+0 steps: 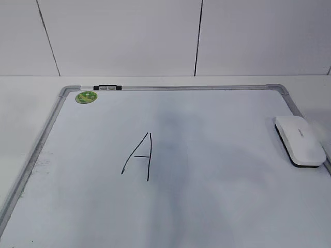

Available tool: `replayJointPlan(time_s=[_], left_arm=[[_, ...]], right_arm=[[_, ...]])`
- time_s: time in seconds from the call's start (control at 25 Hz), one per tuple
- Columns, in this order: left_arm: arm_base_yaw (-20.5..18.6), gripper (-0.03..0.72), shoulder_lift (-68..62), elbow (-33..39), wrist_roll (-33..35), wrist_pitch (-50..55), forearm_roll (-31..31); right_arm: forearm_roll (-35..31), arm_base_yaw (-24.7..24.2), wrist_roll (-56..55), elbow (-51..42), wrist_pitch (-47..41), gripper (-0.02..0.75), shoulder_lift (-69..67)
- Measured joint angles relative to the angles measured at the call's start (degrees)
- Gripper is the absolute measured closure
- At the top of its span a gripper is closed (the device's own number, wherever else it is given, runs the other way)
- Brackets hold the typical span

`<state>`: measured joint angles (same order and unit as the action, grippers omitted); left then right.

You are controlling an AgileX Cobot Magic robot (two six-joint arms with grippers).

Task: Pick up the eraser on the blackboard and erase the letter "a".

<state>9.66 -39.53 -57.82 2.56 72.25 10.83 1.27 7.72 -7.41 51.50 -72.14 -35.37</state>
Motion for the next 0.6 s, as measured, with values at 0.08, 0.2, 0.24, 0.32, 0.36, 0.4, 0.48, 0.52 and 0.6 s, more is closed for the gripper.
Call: replayJointPlan(time_s=[0.08, 0.2, 0.24, 0.32, 0.36, 0.4, 0.48, 0.52, 0.6], left_arm=[[0.0, 0.442, 3.5, 3.5, 0.0, -0.5, 0.0], [0.2, 0.442, 8.4, 8.2, 0.0, -1.6, 0.0], [0.3, 0.443, 10.0, 9.6, 0.0, -1.9, 0.0], [1.0, 0.443, 12.7, 11.9, 0.0, -2.2, -0.5], [1.5, 0.443, 14.0, 12.7, 0.0, -2.3, -1.3], [2.1, 0.443, 14.9, 13.6, 0.0, -2.6, -2.0], [2.9, 0.443, 17.0, 15.3, 0.0, -2.8, -3.4], [3.1, 0.443, 18.0, 16.4, 0.0, -2.9, -3.9], [3.6, 0.443, 19.9, 18.6, 0.0, -2.9, -4.9]], right_arm=[[-0.2, 0.0, 0.0, -1.8, 0.0, 0.145, 2.9], [-0.4, 0.1, 0.0, -5.1, -0.1, 0.145, 7.2], [-0.4, 0.4, 0.0, -6.3, -0.1, 0.145, 8.9], [-0.4, 0.8, 0.0, -8.3, -0.1, 0.145, 12.2], [0.0, 0.9, 0.0, -9.3, -0.2, 0.145, 14.0], [0.3, 1.0, 0.0, -10.2, -0.2, 0.145, 15.6], [1.7, 1.0, 0.0, -11.9, -0.3, 0.145, 19.5], [2.6, 1.0, 0.0, -12.8, -0.3, 0.145, 21.1], [3.9, 1.0, 0.0, -14.4, -0.4, 0.145, 24.7]])
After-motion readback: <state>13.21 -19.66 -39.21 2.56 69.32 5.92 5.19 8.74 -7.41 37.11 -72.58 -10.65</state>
